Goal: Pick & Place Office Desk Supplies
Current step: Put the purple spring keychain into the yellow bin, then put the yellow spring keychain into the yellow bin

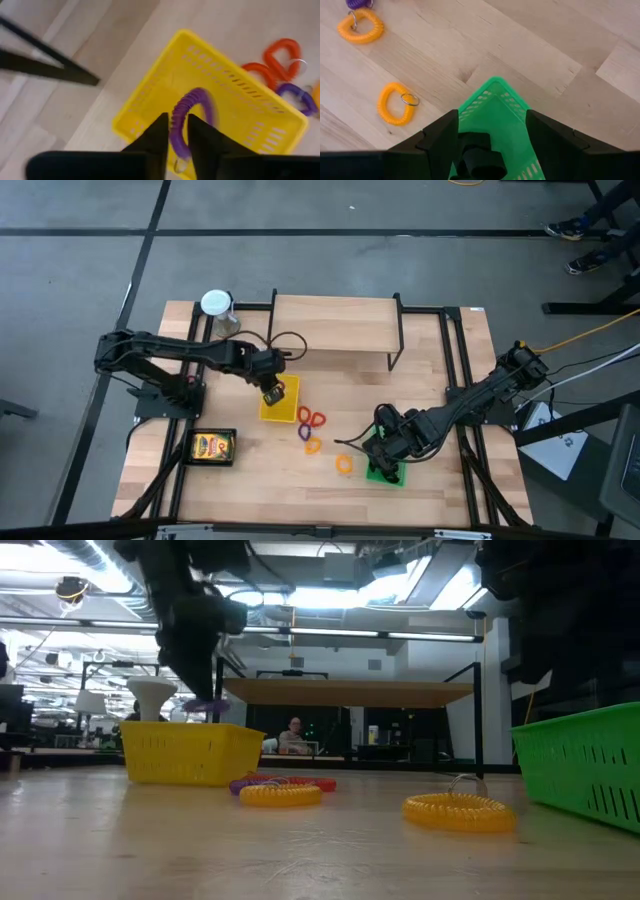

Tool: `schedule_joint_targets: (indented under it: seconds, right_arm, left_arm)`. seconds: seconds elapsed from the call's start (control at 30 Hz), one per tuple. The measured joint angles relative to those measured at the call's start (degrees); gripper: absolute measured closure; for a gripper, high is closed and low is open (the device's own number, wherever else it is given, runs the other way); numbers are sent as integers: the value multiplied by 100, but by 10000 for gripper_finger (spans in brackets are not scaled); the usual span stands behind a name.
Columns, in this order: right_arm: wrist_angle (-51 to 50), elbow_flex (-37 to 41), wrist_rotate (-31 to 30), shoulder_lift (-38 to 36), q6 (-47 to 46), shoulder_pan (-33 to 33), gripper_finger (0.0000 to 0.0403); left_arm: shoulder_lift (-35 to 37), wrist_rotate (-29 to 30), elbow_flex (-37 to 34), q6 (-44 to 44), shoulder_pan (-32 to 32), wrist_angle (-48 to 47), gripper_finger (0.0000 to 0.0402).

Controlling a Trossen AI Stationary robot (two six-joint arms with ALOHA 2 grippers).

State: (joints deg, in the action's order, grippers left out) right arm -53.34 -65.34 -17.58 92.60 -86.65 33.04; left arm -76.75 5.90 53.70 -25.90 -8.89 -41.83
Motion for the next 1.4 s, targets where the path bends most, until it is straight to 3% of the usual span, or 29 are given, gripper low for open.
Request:
schedule_joint_targets:
  seconds: [0.23, 0.43, 0.5, 0.63, 0.87, 1.1, 1.23, 1.4]
  right_arm:
    - [0, 0, -2, 0, -9, 0, 181]
    - [-2, 0, -113, 0, -22, 0, 184]
    - [-2, 0, -148, 0, -37, -11, 184]
    - [-1, 0, -149, 0, -17, -60, 184]
    - [6, 0, -101, 0, 299, -202, 184]
    - [33, 0, -69, 2, 320, -245, 184]
    - [40, 0, 24, 2, 432, -245, 184]
    - [42, 0, 68, 2, 465, -245, 184]
  left_arm:
    - [0, -429, -25, -164, -94, 410, 243]
    - [44, -1638, -12, -197, 404, 2485, 217]
    - [44, -1585, -11, -51, 667, 2716, 219]
    - [-149, -1038, -16, 376, 1164, 2294, 226]
    - [-796, -997, 66, 758, 1774, 2713, 229]
    - [-1705, -980, 1038, 1364, 2124, 2408, 229]
    - [-2368, -853, 1603, 1835, 2119, 1717, 229]
    - [-2982, -910, 2109, 2144, 2117, 1597, 229]
